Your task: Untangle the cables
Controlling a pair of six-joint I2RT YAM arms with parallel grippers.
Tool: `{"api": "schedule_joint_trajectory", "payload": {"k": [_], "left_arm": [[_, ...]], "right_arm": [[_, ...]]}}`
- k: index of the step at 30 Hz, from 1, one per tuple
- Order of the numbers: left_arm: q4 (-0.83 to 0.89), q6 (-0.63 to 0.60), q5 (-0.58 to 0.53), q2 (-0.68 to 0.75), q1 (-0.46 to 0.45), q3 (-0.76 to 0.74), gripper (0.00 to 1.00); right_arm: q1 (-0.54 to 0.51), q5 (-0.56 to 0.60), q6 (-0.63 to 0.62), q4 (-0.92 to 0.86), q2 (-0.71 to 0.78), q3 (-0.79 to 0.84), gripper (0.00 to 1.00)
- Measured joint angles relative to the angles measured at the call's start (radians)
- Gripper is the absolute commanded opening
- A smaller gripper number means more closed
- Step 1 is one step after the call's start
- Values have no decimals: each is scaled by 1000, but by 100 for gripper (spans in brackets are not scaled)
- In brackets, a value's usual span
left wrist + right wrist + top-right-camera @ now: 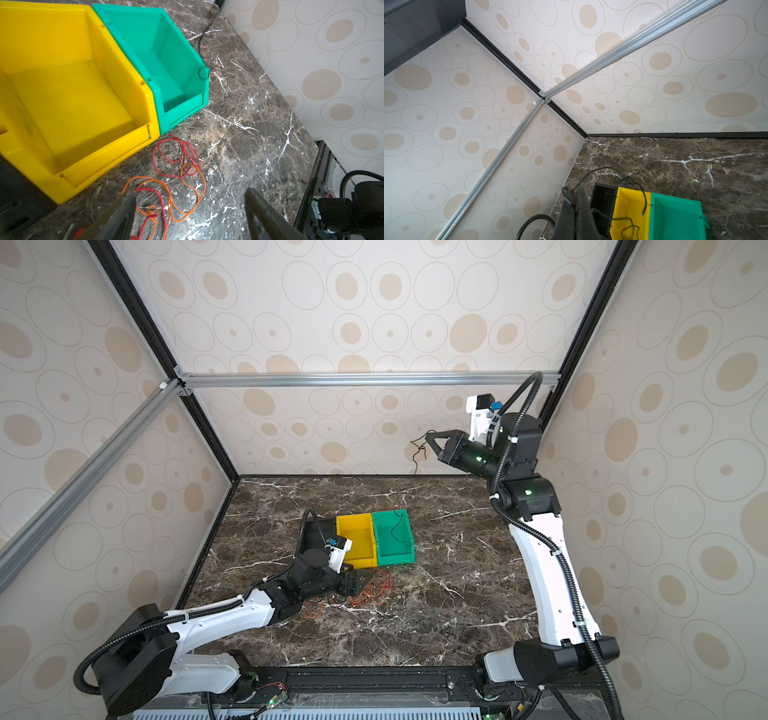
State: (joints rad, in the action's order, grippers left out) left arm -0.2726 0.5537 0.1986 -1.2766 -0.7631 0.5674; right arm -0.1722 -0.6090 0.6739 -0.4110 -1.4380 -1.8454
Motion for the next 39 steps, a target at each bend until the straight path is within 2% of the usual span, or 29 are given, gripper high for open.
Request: {"api": "schedule_joint_trajectory", "payload": {"k": [7,10,21,28,39], "left_arm": [[-9,7,-3,23,28,-38,82],[-12,10,-5,26,31,-49,83],[-22,19,-15,56,41,-79,83],[-33,30,-15,55,44,-90,83],[-46,49,-27,56,45,-114,83]], "right_arm": [[-16,-24,32,20,-139,-138,0],[-24,-22,24,19,-166,-128,0],[-34,-3,20,102,-142,275,0],[-70,23,5,112,-127,389,0],[-163,146,-57,79,-126,526,0]]}}
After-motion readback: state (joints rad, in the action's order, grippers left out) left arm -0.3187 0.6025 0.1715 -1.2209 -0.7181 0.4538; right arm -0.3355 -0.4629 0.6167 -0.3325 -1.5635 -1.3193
